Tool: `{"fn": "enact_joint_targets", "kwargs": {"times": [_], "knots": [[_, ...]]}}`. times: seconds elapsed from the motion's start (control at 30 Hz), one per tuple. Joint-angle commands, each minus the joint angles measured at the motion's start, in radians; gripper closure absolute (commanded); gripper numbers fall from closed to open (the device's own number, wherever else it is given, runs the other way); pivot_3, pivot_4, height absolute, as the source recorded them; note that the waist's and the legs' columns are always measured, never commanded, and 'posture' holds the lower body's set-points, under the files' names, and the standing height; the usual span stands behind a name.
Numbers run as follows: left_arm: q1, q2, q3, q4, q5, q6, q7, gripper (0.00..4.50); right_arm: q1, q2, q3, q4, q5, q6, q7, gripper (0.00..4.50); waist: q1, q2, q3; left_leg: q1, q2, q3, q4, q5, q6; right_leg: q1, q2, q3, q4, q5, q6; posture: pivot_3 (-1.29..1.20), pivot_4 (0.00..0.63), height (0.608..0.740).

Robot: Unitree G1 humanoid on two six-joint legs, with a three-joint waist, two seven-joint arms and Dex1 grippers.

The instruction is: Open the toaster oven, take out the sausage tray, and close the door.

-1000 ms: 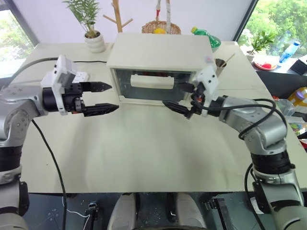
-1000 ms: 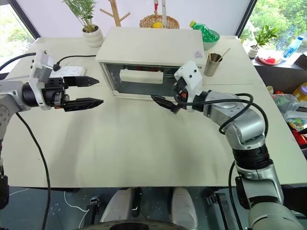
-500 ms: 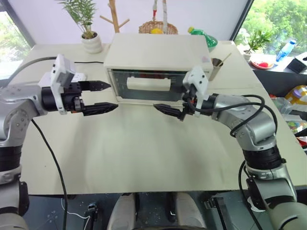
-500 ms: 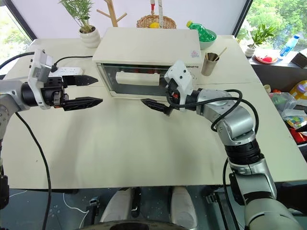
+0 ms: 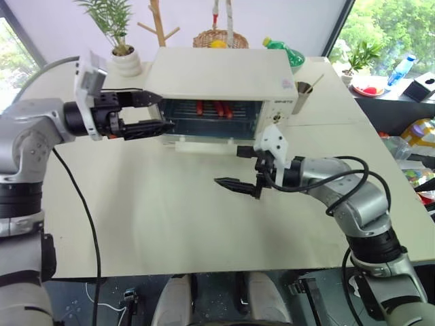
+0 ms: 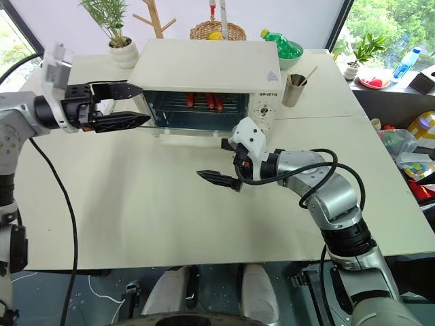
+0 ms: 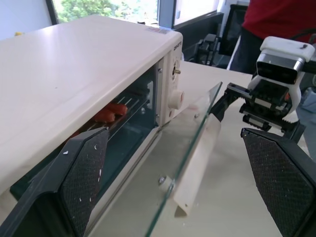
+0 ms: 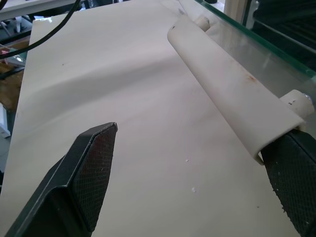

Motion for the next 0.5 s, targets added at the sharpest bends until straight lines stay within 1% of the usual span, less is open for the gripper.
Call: {"fn": "enact_joint_targets", "kwargs": {"times": [0.03,0.23,0.4,0.5], "knots": [[-0.031,-0.004,-0.067,0.049,0.107,-0.124,-0.049,1.3,0.009,0.014,-0.003,-0.046,0.006,-0.012,-0.012,0.0,0.001,0.0,0.0,0.0,0.0,0.0,0.0,0.0,0.0,0.0,0.0,0.0,0.0,0.0,0.0,0.0,0.15,0.74],[-0.083,-0.054,-0.121,0.151,0.188,-0.205,-0.091,4.47,0.042,0.018,-0.007,-0.071,0.008,-0.009,-0.033,0.0,0.002,0.0,0.0,0.0,0.0,0.0,0.0,0.0,0.0,0.0,0.001,0.0,0.0,0.0,0.0,0.0,0.15,0.74],[-0.133,-0.088,-0.124,0.215,0.212,-0.217,-0.106,4.47,0.055,0.019,-0.011,-0.088,0.012,-0.004,-0.051,0.0,0.002,0.0,0.0,0.0,0.0,0.0,0.0,0.0,0.0,0.0,0.001,0.0,0.0,0.0,0.0,0.0,0.15,0.74],[-0.129,-0.092,-0.15,0.233,0.259,-0.261,-0.124,4.47,0.061,0.013,-0.016,-0.094,0.011,-0.002,-0.06,0.0,0.002,0.0,0.0,0.0,0.0,-0.001,0.0,0.0,0.0,0.0,0.001,0.0,0.0,0.0,0.0,0.0,0.15,0.74]]}}
